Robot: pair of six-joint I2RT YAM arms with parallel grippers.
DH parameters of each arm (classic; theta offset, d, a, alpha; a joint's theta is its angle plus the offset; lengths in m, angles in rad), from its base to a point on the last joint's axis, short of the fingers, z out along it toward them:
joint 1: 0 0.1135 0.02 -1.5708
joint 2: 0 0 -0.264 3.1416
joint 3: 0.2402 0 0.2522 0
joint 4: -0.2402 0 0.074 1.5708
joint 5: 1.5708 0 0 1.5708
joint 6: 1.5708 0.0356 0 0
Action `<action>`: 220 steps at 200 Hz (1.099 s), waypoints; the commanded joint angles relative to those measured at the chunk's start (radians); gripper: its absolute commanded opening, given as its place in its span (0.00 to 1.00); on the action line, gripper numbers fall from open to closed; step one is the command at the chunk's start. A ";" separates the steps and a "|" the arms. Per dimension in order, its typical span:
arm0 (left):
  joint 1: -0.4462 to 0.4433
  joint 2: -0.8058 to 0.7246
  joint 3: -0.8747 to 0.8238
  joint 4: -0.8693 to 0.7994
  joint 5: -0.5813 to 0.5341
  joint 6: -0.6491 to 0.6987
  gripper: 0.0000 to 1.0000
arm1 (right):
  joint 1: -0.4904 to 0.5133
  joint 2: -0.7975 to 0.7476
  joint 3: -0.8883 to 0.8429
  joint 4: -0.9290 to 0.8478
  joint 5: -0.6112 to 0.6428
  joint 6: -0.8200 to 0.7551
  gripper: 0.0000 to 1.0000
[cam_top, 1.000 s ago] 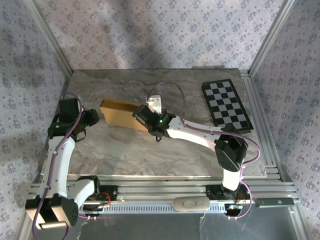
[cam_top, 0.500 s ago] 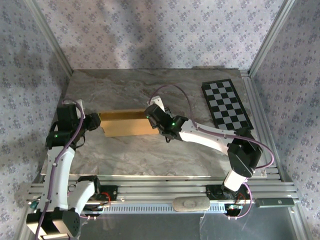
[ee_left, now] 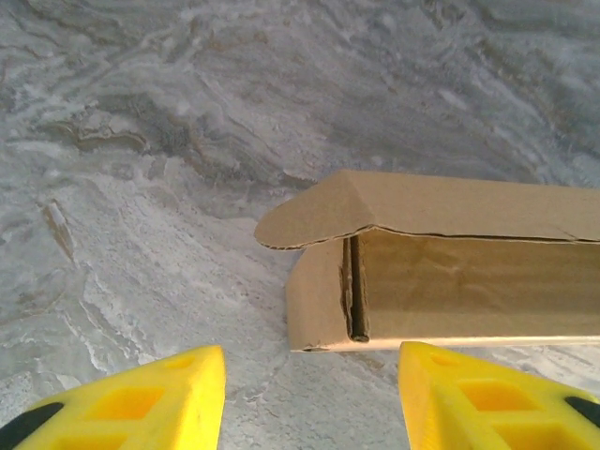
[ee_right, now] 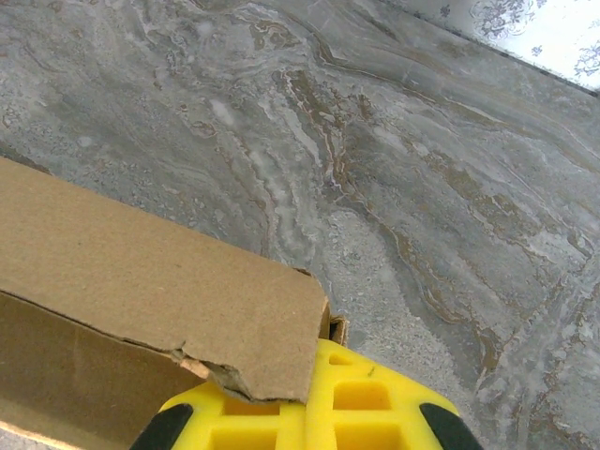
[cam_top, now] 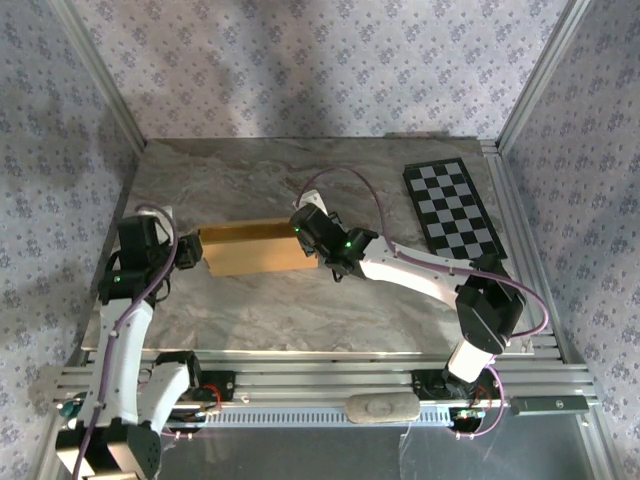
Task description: Fold the paper box
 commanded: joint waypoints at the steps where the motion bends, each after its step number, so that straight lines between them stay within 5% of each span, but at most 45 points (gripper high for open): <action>1: 0.001 0.083 0.078 0.036 0.081 0.081 0.54 | -0.002 0.048 0.004 -0.149 -0.065 -0.033 0.00; 72: -0.016 0.117 0.111 0.075 -0.060 0.144 0.58 | -0.009 0.053 0.012 -0.154 -0.082 -0.032 0.00; 142: -0.019 0.213 0.122 0.140 0.045 0.160 0.58 | -0.009 0.054 0.009 -0.147 -0.091 -0.026 0.00; 196: -0.027 0.248 0.137 0.143 0.094 0.155 0.35 | -0.009 0.057 0.018 -0.149 -0.095 -0.028 0.00; 220: -0.033 0.239 0.133 0.142 0.079 0.155 0.32 | -0.010 0.057 0.020 -0.151 -0.096 -0.028 0.00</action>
